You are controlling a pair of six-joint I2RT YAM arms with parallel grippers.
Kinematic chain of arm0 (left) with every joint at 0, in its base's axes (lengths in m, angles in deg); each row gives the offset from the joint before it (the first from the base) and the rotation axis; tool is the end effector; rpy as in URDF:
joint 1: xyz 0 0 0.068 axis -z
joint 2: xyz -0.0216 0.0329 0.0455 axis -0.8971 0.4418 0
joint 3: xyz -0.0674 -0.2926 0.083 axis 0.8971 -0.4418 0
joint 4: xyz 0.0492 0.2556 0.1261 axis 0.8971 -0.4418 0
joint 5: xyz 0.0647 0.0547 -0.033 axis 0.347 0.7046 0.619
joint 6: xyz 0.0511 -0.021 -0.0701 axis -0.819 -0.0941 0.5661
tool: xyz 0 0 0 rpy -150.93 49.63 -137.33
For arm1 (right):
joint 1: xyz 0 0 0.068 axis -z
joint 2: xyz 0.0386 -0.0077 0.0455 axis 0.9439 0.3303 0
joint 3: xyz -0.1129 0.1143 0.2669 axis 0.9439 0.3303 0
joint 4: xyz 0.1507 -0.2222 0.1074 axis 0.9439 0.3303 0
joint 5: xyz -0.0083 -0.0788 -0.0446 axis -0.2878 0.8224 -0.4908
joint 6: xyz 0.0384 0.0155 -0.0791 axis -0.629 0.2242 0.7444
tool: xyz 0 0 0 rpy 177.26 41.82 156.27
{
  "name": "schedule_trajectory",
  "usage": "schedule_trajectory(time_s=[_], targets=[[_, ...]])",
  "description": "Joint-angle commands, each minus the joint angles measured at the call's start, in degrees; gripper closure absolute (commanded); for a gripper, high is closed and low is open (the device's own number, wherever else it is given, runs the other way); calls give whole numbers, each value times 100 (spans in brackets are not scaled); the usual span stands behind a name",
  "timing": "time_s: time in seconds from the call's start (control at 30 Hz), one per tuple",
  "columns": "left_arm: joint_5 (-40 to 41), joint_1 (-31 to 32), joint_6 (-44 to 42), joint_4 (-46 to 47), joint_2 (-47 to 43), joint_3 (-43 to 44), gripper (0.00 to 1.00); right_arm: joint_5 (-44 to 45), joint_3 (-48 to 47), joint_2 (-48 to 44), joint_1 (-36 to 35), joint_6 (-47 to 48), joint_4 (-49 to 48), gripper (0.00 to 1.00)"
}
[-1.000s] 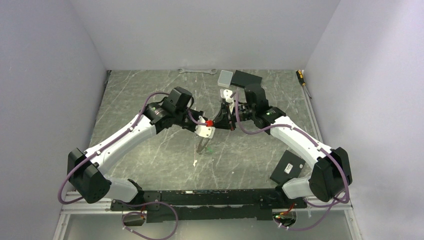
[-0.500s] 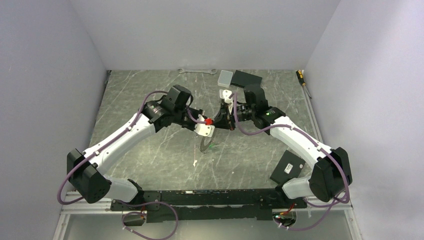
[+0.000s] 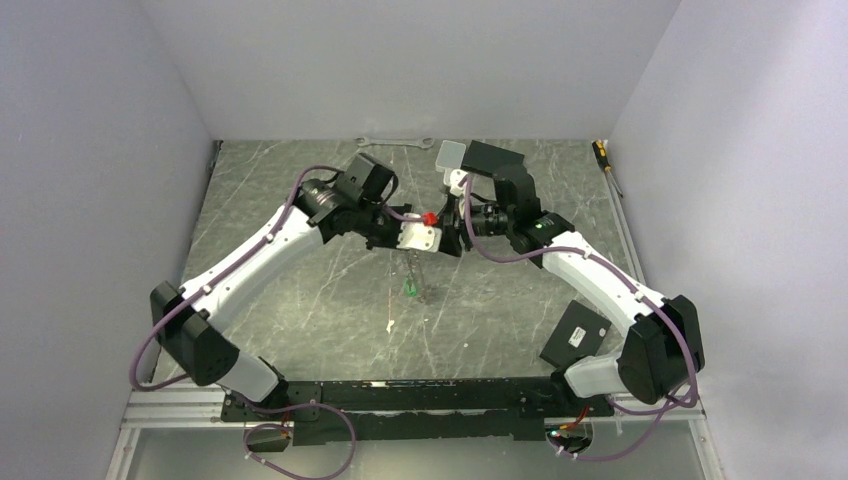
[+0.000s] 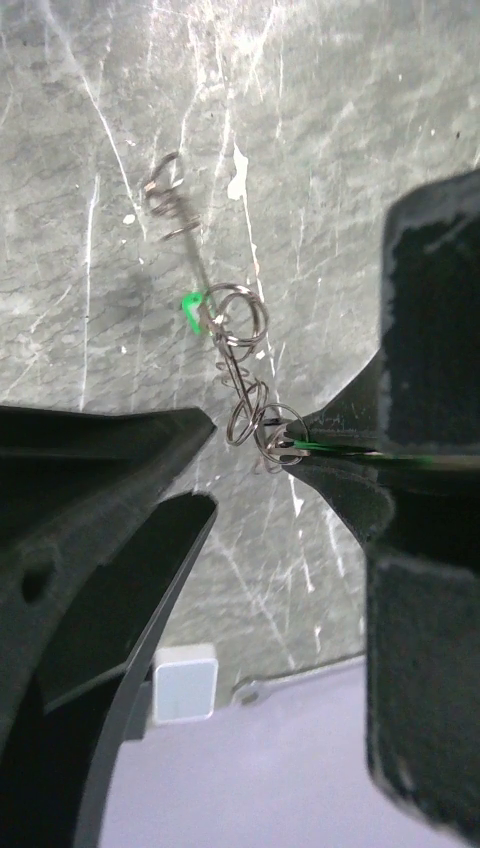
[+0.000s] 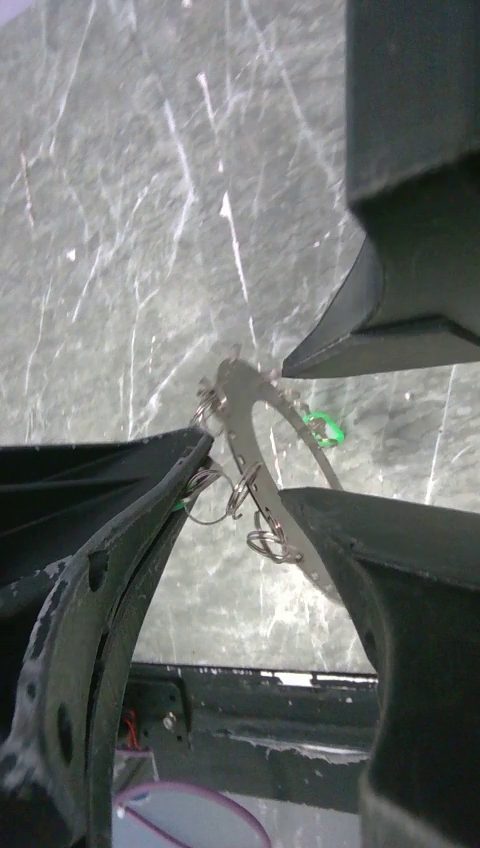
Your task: Remove the keys from the keyring
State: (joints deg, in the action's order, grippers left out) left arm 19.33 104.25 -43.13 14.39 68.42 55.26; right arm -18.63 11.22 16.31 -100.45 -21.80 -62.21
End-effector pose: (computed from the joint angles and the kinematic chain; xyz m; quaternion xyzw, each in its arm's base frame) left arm 0.2494 -0.2561 0.3685 0.7621 0.5198 -0.1349 0.3616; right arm 0.2719 0.2256 0.3310 -0.5148 0.6129 0.4058 0.4412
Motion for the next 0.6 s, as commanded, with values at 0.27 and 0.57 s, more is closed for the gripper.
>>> schedule_trajectory(time_s=[0.27, 0.57], targets=[[344, -13, 2098, -1667, 1342, 1899, 100, -212, -296, -454, 1092, -569, -225, 42], [-405, -223, 3465, -2690, 2438, 3091, 100, -883, -237, -493, 1594, -1009, -291, 42]])
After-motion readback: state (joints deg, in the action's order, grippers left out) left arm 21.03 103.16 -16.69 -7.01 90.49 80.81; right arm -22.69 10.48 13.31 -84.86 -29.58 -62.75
